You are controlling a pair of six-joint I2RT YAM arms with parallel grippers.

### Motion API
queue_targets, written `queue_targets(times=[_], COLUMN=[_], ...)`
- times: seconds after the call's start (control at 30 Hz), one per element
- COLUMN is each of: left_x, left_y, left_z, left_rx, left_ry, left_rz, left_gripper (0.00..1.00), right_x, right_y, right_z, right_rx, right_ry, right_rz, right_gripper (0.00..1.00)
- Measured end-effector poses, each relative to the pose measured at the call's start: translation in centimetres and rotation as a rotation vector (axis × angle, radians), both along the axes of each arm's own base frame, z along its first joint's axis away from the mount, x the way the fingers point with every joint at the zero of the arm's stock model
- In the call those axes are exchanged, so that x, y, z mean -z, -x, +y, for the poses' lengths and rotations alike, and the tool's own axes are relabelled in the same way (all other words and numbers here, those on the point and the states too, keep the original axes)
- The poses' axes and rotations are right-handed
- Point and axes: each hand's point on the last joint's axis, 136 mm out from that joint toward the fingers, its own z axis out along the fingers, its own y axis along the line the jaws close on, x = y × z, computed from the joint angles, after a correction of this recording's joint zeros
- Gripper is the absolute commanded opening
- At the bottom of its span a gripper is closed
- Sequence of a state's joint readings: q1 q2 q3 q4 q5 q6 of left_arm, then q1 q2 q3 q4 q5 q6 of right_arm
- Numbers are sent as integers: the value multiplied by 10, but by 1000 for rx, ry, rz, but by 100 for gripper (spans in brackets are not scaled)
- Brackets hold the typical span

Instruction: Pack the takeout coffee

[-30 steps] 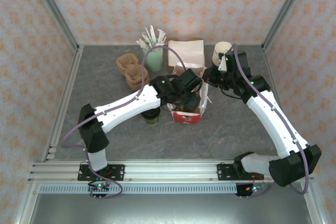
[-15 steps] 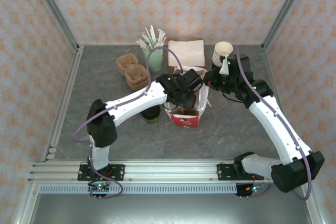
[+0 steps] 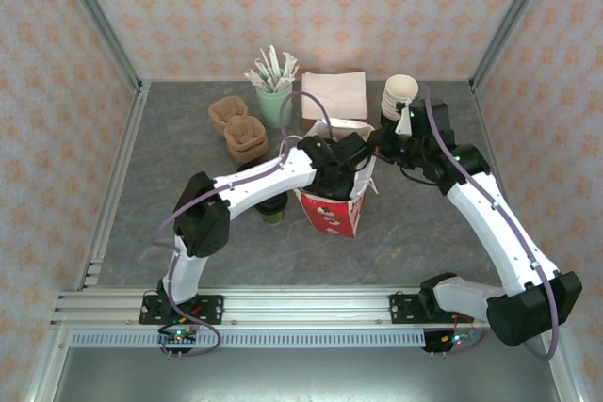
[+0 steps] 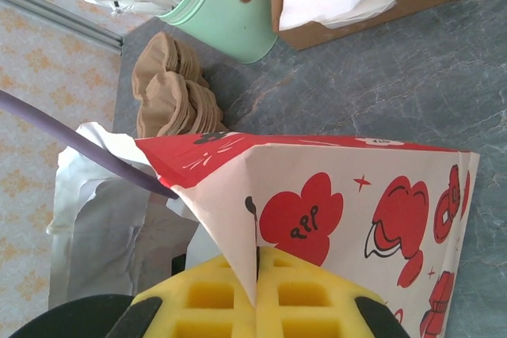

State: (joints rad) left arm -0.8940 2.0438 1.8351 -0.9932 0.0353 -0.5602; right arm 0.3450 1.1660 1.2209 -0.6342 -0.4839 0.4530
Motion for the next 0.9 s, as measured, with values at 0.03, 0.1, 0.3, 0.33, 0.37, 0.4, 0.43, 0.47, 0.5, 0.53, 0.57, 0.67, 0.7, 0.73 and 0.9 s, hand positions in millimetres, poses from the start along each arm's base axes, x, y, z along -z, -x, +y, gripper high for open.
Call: queue_targets(times=[0.03, 0.1, 0.3, 0.33, 0.37, 0.4, 0.43, 0.47, 0.5, 0.53, 0.57, 0.67, 0.7, 0.73, 0.9], left_x=[1, 4, 14, 15, 16, 17, 17, 17, 17, 17, 17, 16, 16, 16, 10], left_y=[-1, -2, -3, -4, -4, -4, -5, -5, -4, -4, -4, -4, -5, -4, -4], left_z=[-1, -3, -7, -8, -8, -9, -10, -10, -10, -10, -10, -11, -12, -12, -14], left_rx=[0, 1, 2, 3, 4, 5, 6, 12, 13, 15, 15, 28, 31, 40, 60], left_ry=[-1, -2, -8, -8, -6, -6, -5, -7, -6, -6, -5, -4, -3, 0, 13], left_rz=[0, 3, 18, 20, 20, 21, 20, 20, 21, 21, 21, 20, 19, 22, 13], left_gripper=[69, 68, 53, 51, 48, 44, 40, 37, 34, 32, 30, 24, 22, 20, 12], right_x=[0, 1, 3, 4, 4, 5, 5, 5, 5, 5, 5, 7, 8, 10, 16], right_y=[-1, -2, -6, -6, -6, -7, -7, -7, -7, -7, -7, -7, -6, -6, -2], right_z=[-2, -4, -7, -8, -8, -9, -10, -10, -10, -10, -10, -12, -12, -13, -16], right_rx=[7, 16, 31, 35, 37, 39, 39, 39, 37, 36, 34, 24, 20, 16, -4], right_ry=[3, 8, 16, 18, 19, 19, 21, 22, 24, 26, 28, 29, 33, 38, 55], right_rz=[-1, -2, -3, -2, -1, 1, 0, -1, -2, -4, -5, -4, -5, -4, -6], right_gripper=[0, 0, 0, 0, 0, 0, 0, 0, 0, 0, 0, 0, 0, 0, 0])
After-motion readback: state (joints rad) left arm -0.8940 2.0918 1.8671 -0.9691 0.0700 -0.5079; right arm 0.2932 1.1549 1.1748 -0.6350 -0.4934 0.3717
